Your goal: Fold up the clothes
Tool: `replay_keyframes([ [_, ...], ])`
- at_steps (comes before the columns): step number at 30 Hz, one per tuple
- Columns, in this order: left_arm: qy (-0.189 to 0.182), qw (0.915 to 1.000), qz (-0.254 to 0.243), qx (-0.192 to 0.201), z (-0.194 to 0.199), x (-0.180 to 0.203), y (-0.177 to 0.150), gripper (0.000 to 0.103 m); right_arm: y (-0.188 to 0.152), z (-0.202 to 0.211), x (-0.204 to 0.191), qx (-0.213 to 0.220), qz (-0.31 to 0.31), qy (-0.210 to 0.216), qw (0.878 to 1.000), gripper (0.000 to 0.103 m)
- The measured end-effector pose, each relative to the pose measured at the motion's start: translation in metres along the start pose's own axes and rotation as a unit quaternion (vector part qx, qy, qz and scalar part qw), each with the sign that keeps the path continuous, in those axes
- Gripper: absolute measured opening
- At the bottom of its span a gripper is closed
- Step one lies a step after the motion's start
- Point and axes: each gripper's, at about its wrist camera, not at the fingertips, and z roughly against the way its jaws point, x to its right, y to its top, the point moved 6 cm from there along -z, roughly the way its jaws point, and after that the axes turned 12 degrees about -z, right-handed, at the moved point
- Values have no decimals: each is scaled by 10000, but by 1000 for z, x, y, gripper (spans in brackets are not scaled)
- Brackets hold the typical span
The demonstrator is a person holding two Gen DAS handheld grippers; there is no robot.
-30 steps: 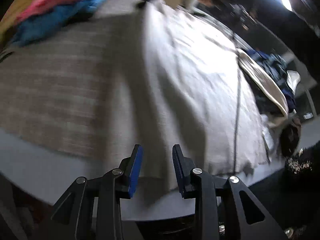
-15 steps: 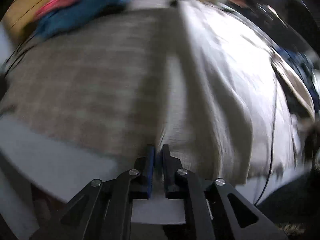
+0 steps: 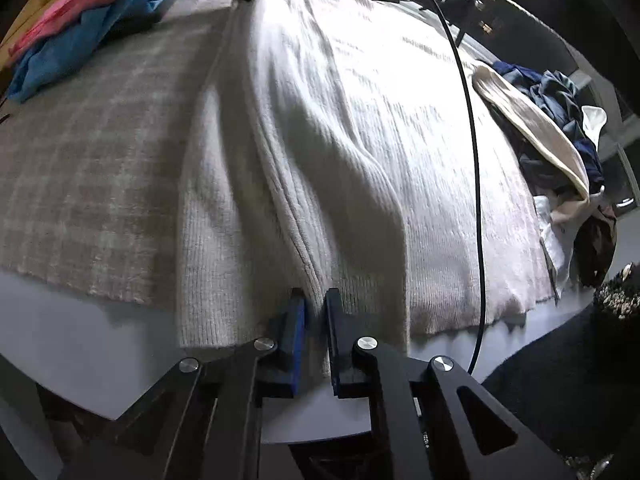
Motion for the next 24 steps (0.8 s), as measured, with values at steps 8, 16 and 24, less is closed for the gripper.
replay_keyframes([
  [8,489,9976,435,231,35,-29,-4,5,3,8,12,-75,-10,-36,10000,15],
  [16,337,9967,693,-241,5,-35,-17,20,-4,18,22,-146,106,-20,9998,29],
  [24,809,9965,218,39,27,-20,22,25,5,79,78,252,351,144,9990,64],
])
